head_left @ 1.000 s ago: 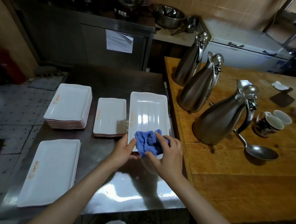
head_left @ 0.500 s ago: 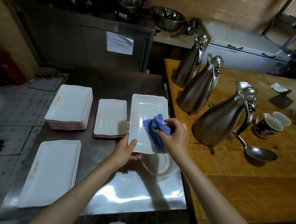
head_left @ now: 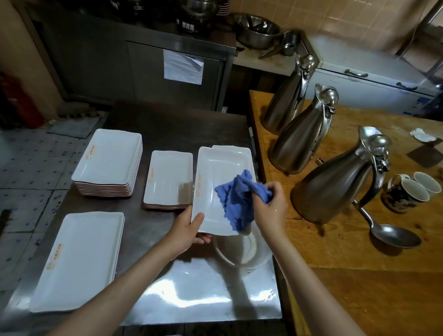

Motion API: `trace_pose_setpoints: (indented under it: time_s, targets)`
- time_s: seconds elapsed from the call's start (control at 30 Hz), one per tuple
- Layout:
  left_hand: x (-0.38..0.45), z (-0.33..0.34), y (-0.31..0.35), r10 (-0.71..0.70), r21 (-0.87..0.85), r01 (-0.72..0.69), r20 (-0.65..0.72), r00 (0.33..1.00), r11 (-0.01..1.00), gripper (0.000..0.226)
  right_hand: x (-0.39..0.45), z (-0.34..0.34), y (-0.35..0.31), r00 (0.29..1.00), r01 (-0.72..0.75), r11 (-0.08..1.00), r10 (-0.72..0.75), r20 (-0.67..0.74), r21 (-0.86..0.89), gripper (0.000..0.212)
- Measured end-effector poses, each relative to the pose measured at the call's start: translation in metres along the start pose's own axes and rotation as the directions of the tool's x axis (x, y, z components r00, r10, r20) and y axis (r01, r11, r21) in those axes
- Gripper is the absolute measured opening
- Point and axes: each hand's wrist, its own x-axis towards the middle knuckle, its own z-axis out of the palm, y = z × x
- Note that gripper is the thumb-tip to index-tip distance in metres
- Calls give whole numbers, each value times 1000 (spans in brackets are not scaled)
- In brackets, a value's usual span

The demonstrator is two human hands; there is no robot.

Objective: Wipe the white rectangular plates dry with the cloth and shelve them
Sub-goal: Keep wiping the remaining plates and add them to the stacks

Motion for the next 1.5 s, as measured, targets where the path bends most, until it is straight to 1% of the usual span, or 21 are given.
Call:
trace_pose_setpoints:
  time_s: [0.07,0.1,0.2,0.27,0.37,0.43,0.5,0.57,0.63,0.67,0.7,0.77,0.83,0.93,1.03,1.1,1.2,1.23,1.33,1.4,1.5]
  targets:
    - [1,0,0,-2,-2,2,-4,1000,1000,31,4,-4,-14,996,69,997,-66,-61,46,11]
    - [2,0,0,-3,-4,3,-6,1000,1000,32,5,-5,-20,993,104,994,-101,-58,47,12]
    - [3,1,0,-5,-7,5,-8,1000,1000,31,3,-2,-26,988,151,988,-151,37,-8,11]
    - [3,2,1,-7,-23,7,-7,1000,1000,29,-2,5,-19,985,73,996,-65,162,-42,10]
    - [2,1,3,-6,-34,6,5,1000,999,28,-6,14,-8,938,-155,983,179,296,-103,8]
    - [1,0,2,-2,-13,3,23,1000,1000,27,-4,16,-1,909,-252,954,291,298,-162,7]
    - [-2,0,1,-8,0,8,35,999,1000,25,0,18,5,919,-266,941,312,239,-208,10]
    - [-3,1,-1,-18,4,18,35,999,1000,24,0,18,7,956,-221,935,264,130,-277,3]
    - [-3,2,-2,-25,19,25,30,999,1000,25,-3,16,8,990,-121,912,138,15,-392,23]
    - [-3,2,-3,-26,23,26,29,999,999,25,-5,13,9,999,-43,900,42,-13,-433,26]
    - [-3,2,-3,-26,25,25,27,999,999,25,-7,11,10,998,51,892,-60,-5,-450,25]
    - [-2,1,-3,-23,22,22,21,1000,1000,25,-10,8,14,977,210,875,-177,117,-435,21]
    - [-2,2,-3,-25,11,25,17,1000,1000,25,-17,8,19,951,276,875,-188,246,-398,22]
    - [-1,3,-3,-27,-3,27,10,1000,1000,27,-27,10,24,920,324,847,-177,350,-422,36]
    - [-2,3,-2,-15,-29,16,10,1000,999,25,-35,14,35,894,424,739,-250,371,-524,47]
    - [-4,3,0,-12,-34,12,18,1000,999,23,-34,14,39,875,480,687,-328,357,-545,41]
    - [-4,3,1,-19,-47,20,24,1000,999,24,-36,15,42,787,615,639,-464,407,-462,32]
    - [-5,3,2,-23,-56,24,26,999,998,25,-37,15,41,773,630,651,-473,422,-424,28]
    - [-6,3,4,-27,-63,29,31,999,998,26,-40,15,35,825,539,775,-406,393,-331,21]
    - [-7,3,4,-27,-76,29,28,999,997,25,-38,14,31,808,566,772,-449,382,-289,11]
    - [-10,2,5,-17,-95,18,13,1000,995,24,-34,10,27,772,604,762,-489,406,-233,9]
